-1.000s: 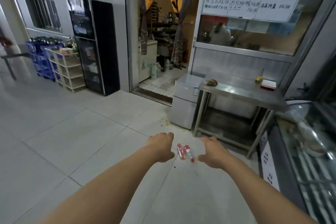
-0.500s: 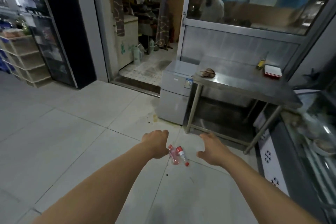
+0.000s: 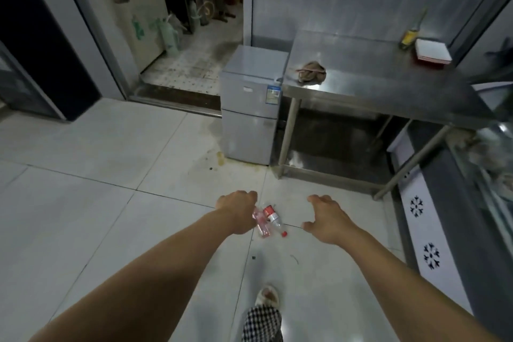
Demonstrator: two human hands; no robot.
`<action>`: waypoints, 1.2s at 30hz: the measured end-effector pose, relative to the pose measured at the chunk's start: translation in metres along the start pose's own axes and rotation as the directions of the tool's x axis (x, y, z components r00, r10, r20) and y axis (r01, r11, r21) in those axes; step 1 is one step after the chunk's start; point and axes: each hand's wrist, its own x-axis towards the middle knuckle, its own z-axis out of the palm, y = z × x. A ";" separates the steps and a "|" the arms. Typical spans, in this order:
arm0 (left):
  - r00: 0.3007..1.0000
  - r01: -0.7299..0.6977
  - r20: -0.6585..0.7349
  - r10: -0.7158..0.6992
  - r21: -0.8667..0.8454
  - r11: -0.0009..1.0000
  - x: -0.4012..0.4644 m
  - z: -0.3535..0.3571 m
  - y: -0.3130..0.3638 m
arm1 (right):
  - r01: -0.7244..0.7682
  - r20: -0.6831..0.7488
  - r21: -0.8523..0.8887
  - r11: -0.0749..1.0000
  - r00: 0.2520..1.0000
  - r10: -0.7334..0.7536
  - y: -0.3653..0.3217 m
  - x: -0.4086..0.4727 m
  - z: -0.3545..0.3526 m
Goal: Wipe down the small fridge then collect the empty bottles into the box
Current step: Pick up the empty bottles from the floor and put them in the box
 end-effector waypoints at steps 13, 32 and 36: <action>0.997 0.023 0.081 -0.017 -0.077 0.997 0.260 0.060 -0.024 | -0.111 0.246 0.068 0.992 0.965 0.091 0.068 0.268 0.061; 0.966 -0.194 0.202 0.160 0.161 0.968 0.545 0.397 -0.107 | -0.253 0.228 0.191 0.948 0.951 0.207 0.168 0.525 0.393; 0.955 -0.280 0.157 0.251 0.204 0.938 0.587 0.457 -0.124 | -0.234 0.115 0.225 0.946 0.970 0.213 0.183 0.570 0.445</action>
